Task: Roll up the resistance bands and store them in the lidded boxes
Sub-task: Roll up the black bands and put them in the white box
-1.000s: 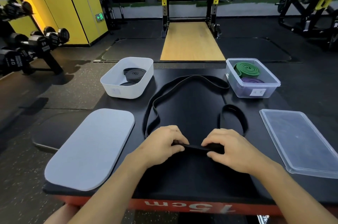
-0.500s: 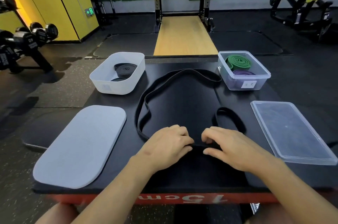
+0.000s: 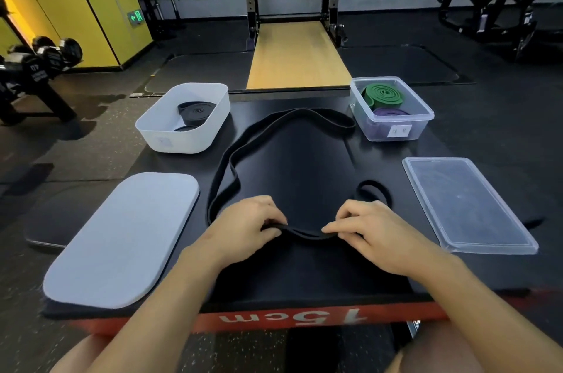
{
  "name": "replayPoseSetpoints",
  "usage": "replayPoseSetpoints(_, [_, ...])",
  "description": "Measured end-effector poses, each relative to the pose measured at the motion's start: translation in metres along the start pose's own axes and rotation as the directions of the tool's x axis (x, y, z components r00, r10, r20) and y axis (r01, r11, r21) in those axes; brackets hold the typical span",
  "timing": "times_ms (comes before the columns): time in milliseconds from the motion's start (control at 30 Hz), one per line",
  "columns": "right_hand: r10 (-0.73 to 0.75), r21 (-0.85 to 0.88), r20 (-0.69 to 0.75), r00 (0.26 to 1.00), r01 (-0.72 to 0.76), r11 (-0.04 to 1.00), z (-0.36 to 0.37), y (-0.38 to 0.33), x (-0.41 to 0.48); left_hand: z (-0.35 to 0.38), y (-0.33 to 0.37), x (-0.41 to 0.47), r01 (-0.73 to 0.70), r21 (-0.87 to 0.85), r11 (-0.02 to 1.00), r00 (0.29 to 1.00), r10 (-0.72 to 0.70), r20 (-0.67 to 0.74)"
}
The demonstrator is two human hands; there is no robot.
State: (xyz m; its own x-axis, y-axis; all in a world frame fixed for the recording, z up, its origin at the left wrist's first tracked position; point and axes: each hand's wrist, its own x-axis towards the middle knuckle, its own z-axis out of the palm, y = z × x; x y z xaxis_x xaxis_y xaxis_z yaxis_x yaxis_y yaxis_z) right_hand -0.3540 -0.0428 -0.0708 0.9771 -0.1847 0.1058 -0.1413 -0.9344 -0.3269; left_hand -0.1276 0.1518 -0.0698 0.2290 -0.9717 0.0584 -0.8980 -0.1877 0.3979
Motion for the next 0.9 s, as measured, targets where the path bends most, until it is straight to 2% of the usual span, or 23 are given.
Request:
replayPoseSetpoints(167, [0.016, 0.007, 0.069, 0.997, -0.016, 1.000, 0.001, -0.001, 0.000, 0.021, 0.041, 0.007, -0.080, 0.029, 0.996, 0.997, 0.080, 0.007])
replayPoseSetpoints(233, [0.038, 0.035, 0.101, 0.994, -0.041, 0.999, 0.000, -0.001, -0.002, 0.029, 0.055, 0.011, -0.091, 0.055, 0.994, 0.995, 0.093, -0.034])
replayPoseSetpoints(333, [0.059, 0.060, 0.186, 0.981, -0.071, 0.996, -0.010, 0.000, -0.006, 0.030, 0.058, 0.011, -0.080, -0.014, 0.997, 0.995, 0.078, -0.067])
replayPoseSetpoints(467, [0.153, 0.093, 0.243, 0.958, -0.180, 0.979, -0.032, 0.008, -0.015, 0.024, 0.059, 0.011, -0.130, 0.064, 0.989, 0.990, 0.133, -0.052])
replayPoseSetpoints(600, [0.151, 0.016, 0.109, 0.983, -0.153, 0.988, -0.034, 0.030, -0.011, 0.021, 0.061, 0.013, -0.120, 0.093, 0.988, 0.991, 0.126, -0.053])
replayPoseSetpoints(700, [0.103, 0.031, -0.064, 0.993, -0.101, 0.994, -0.016, 0.045, -0.009, 0.020, 0.062, 0.014, -0.093, 0.099, 0.991, 0.994, 0.098, -0.051])
replayPoseSetpoints(800, [0.082, 0.004, -0.259, 0.962, -0.084, 0.996, -0.004, 0.049, -0.006, 0.021, 0.067, 0.012, -0.057, 0.107, 0.993, 0.997, 0.062, -0.044])
replayPoseSetpoints(900, [0.097, 0.064, -0.300, 0.949, -0.082, 0.995, -0.001, 0.047, 0.000, 0.027, 0.068, 0.013, -0.021, 0.082, 0.996, 0.997, 0.027, -0.066])
